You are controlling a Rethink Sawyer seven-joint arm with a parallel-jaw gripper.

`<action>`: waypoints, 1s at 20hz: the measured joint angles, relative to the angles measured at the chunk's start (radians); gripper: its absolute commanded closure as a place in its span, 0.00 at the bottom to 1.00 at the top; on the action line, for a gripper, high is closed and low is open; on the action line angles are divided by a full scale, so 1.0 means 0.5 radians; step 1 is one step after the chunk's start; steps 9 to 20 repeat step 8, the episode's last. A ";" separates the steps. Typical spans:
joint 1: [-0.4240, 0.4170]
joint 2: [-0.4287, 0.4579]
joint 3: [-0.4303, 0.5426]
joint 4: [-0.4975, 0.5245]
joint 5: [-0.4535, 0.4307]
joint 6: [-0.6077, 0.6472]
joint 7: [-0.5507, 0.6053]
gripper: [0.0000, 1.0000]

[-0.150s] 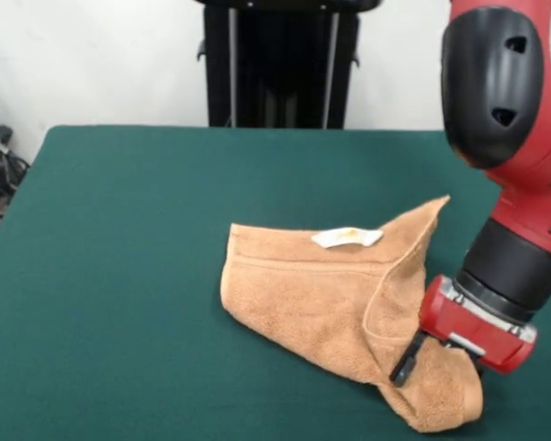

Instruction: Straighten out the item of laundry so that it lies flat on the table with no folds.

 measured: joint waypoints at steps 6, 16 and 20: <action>-0.041 -0.056 0.123 0.008 -0.084 0.030 0.000 0.00; -0.047 -0.072 0.151 0.008 -0.111 0.051 0.000 0.00; -0.047 -0.072 0.151 0.008 -0.111 0.051 0.000 0.00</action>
